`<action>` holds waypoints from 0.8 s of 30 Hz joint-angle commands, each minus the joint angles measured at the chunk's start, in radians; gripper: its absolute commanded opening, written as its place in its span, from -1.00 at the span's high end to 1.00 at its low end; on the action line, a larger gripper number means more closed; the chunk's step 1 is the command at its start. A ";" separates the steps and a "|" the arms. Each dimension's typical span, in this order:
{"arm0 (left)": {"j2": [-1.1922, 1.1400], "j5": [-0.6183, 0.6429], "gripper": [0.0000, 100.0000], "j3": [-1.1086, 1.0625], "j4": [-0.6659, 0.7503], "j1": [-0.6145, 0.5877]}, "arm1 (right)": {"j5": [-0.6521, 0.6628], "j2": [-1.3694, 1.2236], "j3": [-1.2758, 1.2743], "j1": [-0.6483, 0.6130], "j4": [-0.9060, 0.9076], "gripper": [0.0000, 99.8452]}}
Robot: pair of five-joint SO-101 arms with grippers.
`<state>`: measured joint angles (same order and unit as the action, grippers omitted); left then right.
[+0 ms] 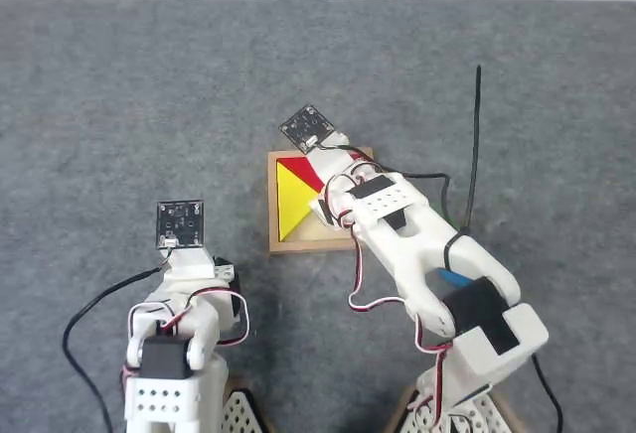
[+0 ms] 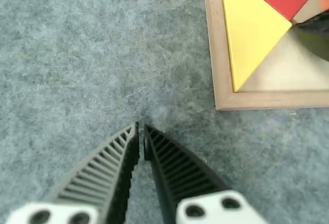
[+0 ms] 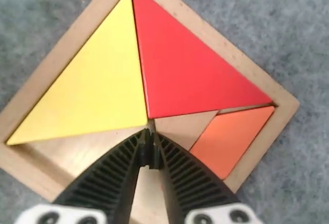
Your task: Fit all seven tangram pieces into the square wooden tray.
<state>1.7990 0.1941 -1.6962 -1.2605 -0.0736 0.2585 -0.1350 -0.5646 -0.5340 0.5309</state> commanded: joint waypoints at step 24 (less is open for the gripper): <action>0.020 -0.011 0.97 0.013 -0.002 -0.006 | 0.018 0.552 -0.189 0.366 0.374 0.98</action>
<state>1.7990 0.1941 -1.6962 -1.2605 -0.0736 0.2631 0.3682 -0.7334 -0.2470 0.8546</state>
